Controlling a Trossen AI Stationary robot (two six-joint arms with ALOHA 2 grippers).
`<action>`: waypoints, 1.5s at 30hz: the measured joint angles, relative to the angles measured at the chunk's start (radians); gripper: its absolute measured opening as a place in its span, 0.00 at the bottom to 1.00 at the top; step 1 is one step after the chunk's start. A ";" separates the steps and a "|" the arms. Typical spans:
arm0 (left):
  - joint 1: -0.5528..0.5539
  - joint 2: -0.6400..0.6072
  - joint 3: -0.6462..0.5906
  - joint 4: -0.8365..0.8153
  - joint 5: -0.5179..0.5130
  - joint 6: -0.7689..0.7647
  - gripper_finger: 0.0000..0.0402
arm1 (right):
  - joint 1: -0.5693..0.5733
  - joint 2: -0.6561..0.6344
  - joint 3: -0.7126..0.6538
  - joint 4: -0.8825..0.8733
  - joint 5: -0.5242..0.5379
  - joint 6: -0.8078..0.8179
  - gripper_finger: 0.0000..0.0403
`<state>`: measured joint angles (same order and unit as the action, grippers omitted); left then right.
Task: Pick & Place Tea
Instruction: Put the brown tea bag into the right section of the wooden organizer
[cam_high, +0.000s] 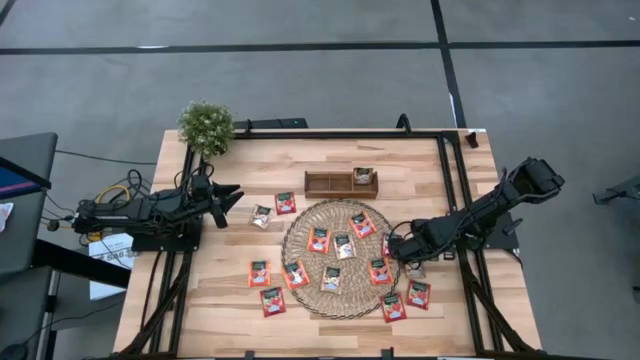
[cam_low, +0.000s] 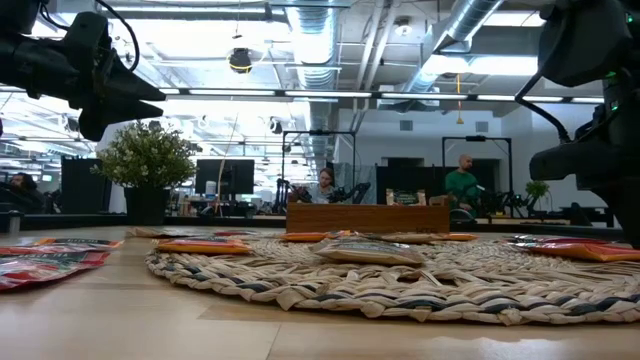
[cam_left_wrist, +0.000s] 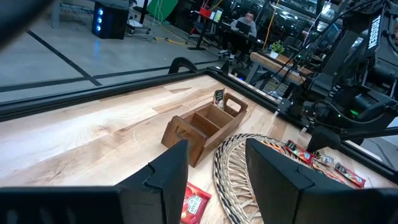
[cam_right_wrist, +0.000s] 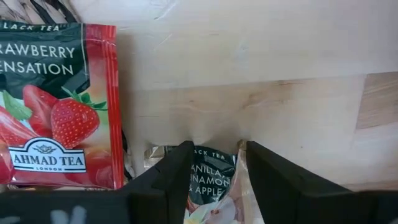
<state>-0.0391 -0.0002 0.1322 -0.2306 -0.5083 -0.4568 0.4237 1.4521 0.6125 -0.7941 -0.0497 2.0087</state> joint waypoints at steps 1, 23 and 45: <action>0.000 0.000 0.000 0.000 0.000 0.000 0.38 | 0.000 0.000 0.000 -0.001 0.000 0.000 0.33; 0.000 0.000 0.000 0.000 0.000 0.026 0.38 | 0.000 0.005 0.015 -0.129 0.001 -0.055 0.02; 0.000 0.000 0.000 0.000 0.000 0.024 0.38 | -0.001 0.003 0.358 -0.517 0.296 -0.159 0.00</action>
<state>-0.0387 -0.0002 0.1318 -0.2302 -0.5087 -0.4324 0.4229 1.4548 0.9709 -1.3114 0.2463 1.8496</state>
